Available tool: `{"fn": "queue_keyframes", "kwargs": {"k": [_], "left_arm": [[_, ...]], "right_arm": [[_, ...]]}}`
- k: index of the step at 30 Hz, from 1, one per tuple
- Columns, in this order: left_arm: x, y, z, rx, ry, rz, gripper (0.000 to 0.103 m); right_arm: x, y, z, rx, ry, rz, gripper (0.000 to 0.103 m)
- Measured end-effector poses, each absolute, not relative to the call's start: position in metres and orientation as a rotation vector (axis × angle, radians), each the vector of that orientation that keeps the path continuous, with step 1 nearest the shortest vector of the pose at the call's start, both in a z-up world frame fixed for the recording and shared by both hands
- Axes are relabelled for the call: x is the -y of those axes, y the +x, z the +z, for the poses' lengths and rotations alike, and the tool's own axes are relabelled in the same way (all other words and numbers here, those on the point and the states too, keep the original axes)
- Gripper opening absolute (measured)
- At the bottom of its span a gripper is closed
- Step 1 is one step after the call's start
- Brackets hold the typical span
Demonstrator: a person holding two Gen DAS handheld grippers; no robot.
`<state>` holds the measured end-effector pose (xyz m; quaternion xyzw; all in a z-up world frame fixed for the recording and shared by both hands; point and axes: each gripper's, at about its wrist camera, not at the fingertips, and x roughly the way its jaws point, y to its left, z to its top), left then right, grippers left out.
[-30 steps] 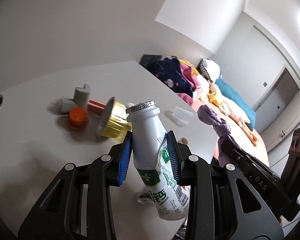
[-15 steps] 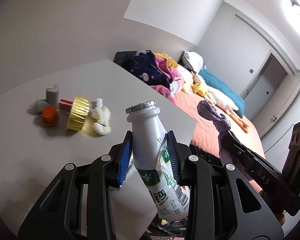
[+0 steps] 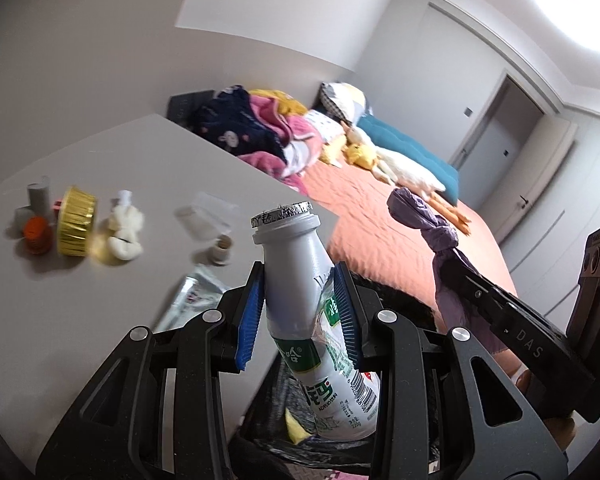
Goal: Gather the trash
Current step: 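Carry the bottle and bag over the bin and release both, then move the left tool to the silver tube and grasp it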
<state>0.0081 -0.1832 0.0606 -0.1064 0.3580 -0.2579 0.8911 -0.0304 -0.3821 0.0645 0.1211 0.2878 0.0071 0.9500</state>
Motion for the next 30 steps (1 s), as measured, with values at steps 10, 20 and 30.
{"fn": "queue_keyframes", "kwargs": {"k": [10,20,30], "left_arm": [[0.227,0.004,0.054,-0.787,-0.162,-0.607,0.034],[0.273,-0.002,0.034,-0.814,-0.02,-0.67,0.097],[0.263,0.002,0.03,-0.812,-0.008,-0.628,0.097]], "right_arm": [[0.419,-0.049,0.061,-0.587,0.291,-0.055,0.005],[0.459,-0.073,0.059,-0.514,0.37,-0.212,0.072],[0.465,-0.07,0.048,-0.533,0.389,-0.213,0.074]]}}
